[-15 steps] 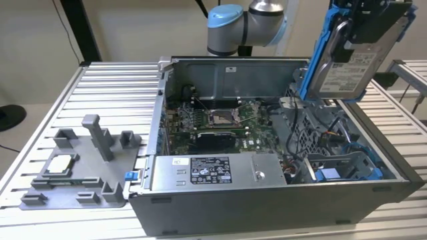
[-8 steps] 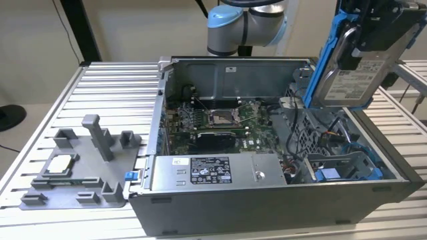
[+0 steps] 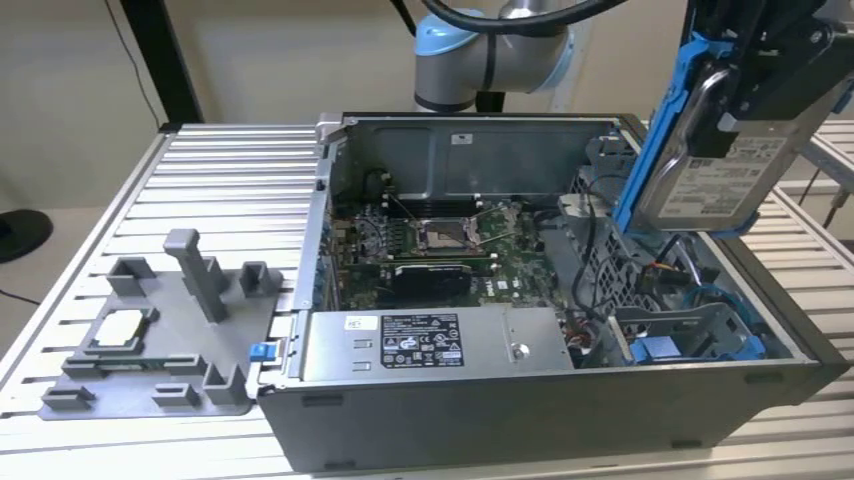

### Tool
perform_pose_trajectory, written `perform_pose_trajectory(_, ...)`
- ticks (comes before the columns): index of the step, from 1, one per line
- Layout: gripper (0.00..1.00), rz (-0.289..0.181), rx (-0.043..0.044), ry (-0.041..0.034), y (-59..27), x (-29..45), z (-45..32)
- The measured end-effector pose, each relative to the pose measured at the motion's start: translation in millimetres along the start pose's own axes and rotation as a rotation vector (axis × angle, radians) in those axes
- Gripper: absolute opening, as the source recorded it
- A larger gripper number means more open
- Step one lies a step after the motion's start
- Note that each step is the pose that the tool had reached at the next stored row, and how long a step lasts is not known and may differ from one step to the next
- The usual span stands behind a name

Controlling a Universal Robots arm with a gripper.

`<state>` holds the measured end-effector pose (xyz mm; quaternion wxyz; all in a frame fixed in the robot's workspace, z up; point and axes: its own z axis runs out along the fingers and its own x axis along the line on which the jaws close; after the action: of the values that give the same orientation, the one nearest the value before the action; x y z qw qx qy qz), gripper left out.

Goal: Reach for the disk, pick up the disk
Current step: 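Pick up the disk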

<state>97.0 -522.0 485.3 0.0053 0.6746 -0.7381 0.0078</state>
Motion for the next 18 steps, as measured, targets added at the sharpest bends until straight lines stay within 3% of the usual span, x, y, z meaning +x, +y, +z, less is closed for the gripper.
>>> perform_pose_trajectory(10, 0.0, 0.0, 0.0, 0.0001, 1.6, 20.8, 2.1)
perform_pose_trajectory(18, 0.0, 0.0, 0.0, 0.0001, 2.0, 32.3, 3.4)
